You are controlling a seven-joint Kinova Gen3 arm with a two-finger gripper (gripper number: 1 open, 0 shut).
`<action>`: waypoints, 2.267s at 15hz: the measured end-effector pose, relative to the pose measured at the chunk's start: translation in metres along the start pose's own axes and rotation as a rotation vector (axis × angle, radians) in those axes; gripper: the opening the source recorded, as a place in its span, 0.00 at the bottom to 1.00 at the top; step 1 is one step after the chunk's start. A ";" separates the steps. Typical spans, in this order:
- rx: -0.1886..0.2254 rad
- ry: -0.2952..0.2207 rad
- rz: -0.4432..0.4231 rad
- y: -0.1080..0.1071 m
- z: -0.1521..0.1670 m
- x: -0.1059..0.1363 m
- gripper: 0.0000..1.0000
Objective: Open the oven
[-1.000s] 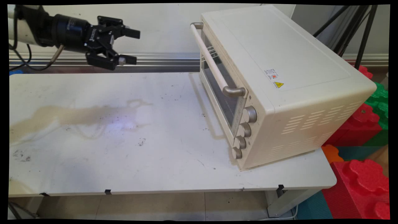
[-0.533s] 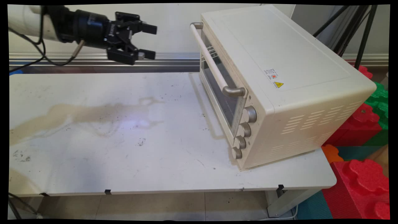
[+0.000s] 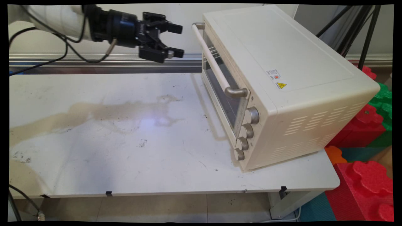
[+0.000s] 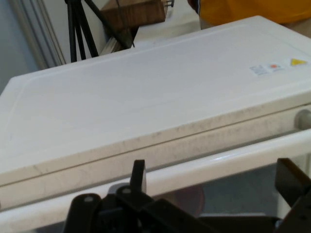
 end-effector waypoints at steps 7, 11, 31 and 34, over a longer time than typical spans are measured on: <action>0.010 -0.017 -0.044 -0.002 0.046 -0.001 1.00; 0.013 -0.022 -0.058 -0.004 0.062 -0.002 1.00; 0.011 -0.066 -0.052 -0.006 0.091 -0.007 0.00; 0.007 -0.080 -0.043 -0.006 0.092 -0.008 0.00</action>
